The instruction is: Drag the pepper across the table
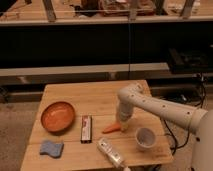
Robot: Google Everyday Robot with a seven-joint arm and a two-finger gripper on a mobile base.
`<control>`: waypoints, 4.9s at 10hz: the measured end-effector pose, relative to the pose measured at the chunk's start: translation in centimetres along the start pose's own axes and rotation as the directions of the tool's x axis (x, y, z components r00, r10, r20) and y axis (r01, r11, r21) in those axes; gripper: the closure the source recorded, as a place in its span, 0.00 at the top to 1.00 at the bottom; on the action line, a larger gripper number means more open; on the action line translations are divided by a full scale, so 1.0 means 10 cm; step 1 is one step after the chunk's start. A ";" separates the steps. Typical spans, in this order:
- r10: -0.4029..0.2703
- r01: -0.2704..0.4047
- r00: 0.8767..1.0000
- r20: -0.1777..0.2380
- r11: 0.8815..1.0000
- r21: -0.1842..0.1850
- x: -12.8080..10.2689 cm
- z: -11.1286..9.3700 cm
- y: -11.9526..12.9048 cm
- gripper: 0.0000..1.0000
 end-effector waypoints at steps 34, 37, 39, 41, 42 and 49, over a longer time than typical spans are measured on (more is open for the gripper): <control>0.295 -0.292 0.955 -0.013 0.950 0.107 2.08 -0.70 0.73 0.00; 0.336 -0.331 0.941 -0.028 0.936 0.121 2.47 -0.71 0.78 0.00; 0.342 -0.335 0.939 -0.035 0.933 0.133 2.49 -0.67 0.67 0.00; 0.341 -0.333 0.939 -0.038 0.932 0.145 2.37 -0.64 0.46 0.00; 0.332 -0.323 0.942 -0.039 0.933 0.160 2.20 -0.63 0.22 0.00; 0.317 -0.313 0.948 0.005 0.932 0.185 1.86 -0.50 -0.57 0.00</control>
